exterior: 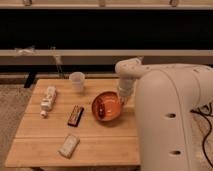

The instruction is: Drag the ceramic bowl in a circle

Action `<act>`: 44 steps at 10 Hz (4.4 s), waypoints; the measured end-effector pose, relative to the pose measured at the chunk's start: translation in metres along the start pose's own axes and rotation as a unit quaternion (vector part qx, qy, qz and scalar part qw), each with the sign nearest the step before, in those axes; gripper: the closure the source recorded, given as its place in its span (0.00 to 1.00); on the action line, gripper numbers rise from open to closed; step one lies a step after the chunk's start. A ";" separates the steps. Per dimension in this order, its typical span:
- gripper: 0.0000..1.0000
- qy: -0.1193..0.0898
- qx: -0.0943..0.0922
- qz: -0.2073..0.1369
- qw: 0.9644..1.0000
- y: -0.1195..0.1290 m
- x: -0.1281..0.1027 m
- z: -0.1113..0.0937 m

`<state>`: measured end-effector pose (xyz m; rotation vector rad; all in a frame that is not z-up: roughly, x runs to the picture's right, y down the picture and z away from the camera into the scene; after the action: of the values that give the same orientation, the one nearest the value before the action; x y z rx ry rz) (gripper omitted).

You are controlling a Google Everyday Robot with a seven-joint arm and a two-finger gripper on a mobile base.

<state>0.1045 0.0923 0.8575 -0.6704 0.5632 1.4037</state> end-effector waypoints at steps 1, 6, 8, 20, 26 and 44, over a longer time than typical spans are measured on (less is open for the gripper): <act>1.00 0.004 -0.003 -0.015 1.000 0.012 0.017 -0.007; 1.00 0.036 0.005 -0.034 0.999 0.009 0.093 -0.025; 1.00 0.037 0.023 -0.003 0.999 -0.037 0.111 -0.036; 1.00 0.011 0.090 0.082 0.993 -0.104 0.023 -0.043; 1.00 0.014 0.047 -0.019 0.999 -0.006 0.031 -0.035; 1.00 0.002 0.080 0.050 0.995 -0.074 0.004 -0.047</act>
<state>0.1803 0.0587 0.8284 -0.5220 0.7138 1.4331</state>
